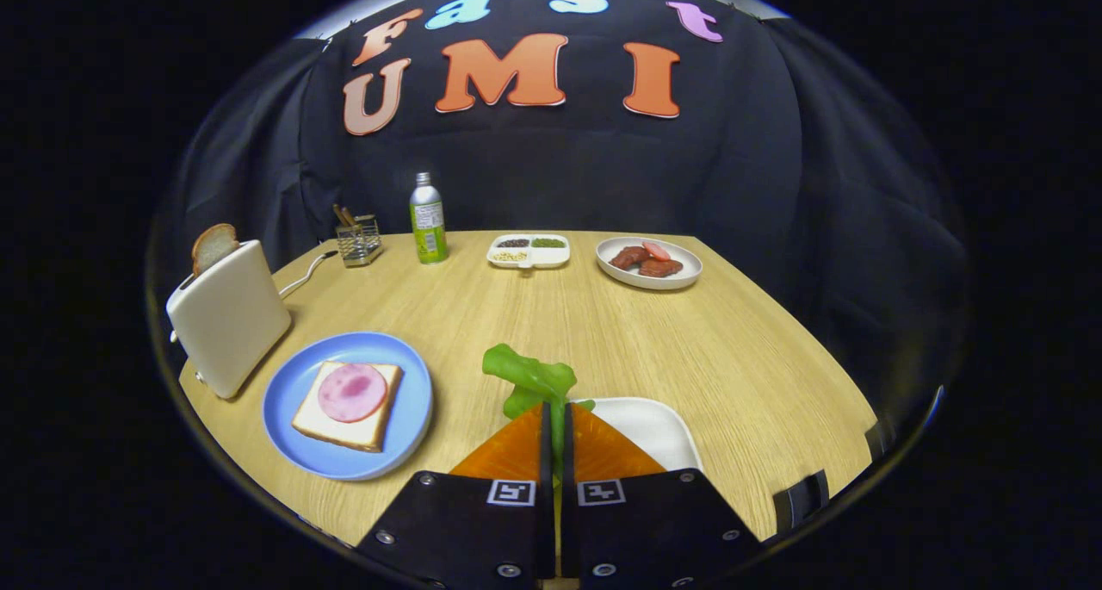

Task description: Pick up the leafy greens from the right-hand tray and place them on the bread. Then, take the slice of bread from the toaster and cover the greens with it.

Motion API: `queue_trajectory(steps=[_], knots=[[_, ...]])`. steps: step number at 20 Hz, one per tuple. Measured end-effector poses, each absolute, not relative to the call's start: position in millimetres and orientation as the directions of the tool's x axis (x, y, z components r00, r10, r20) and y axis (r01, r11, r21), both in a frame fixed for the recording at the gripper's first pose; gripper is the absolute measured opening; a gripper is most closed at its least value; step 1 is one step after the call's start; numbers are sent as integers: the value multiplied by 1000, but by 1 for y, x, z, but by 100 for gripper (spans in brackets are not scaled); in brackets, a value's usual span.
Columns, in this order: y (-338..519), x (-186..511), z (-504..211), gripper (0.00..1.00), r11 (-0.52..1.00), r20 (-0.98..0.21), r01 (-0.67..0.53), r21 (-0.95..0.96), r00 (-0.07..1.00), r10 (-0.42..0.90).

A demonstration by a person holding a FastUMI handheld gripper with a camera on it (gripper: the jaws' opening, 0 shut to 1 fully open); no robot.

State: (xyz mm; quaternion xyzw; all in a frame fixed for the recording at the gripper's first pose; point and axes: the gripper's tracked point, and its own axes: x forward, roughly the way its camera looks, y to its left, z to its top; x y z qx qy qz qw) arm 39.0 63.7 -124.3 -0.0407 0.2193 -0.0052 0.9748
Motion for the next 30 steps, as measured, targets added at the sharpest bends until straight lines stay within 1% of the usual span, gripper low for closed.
queue_trajectory(steps=[7, 12, 25, 26, 27, 29, 30], knots=[[139, 50, -107, 3, 988, -406, -124, -92, 911, 76], [182, 55, -110, 3, 979, -403, -185, -89, 905, 134], [241, 64, -149, 3, 958, -451, -275, -84, 868, 210], [244, 64, -153, 4, 955, -455, -283, -84, 864, 216], [246, 63, -156, 11, 954, -463, -287, -86, 860, 217], [250, 62, -162, 12, 953, -470, -291, -90, 856, 217], [251, 61, -165, 14, 951, -476, -293, -94, 853, 216]])
